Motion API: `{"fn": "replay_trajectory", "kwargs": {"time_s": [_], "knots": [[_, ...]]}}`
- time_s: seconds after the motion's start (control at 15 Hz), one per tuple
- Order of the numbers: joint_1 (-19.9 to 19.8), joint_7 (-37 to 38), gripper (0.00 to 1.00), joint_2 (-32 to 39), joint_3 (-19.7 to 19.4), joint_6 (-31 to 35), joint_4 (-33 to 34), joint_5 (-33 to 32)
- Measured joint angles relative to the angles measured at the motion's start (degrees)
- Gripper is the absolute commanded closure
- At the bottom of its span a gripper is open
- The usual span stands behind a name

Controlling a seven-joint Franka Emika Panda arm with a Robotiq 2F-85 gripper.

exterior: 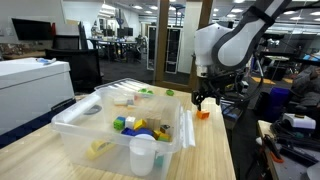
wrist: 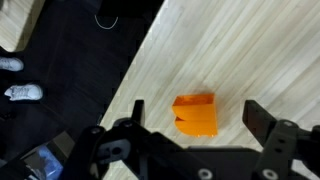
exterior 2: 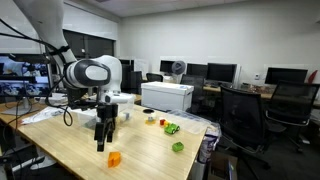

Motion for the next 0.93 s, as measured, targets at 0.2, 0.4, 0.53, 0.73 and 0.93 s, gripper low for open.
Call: {"fn": "replay_trajectory", "kwargs": {"time_s": [0.2,0.4,0.53,0.73,0.93], "knots": [[-0.86,0.08,0.00,2.27,-1.78,5.23,-1.16,0.00],[-1.09,0.08,0.00,5.04,-3.22,9.51,-0.41,0.00],[-0.99,0.08,0.00,6.54,-3.69,10.97,0.61,0.00],[0.07,0.08,0.25,8.42,-4.32,11.88,1.99,0.00],[2.15,0.08,0.44,10.11,-4.74,12.17,2.82,0.00]]}}
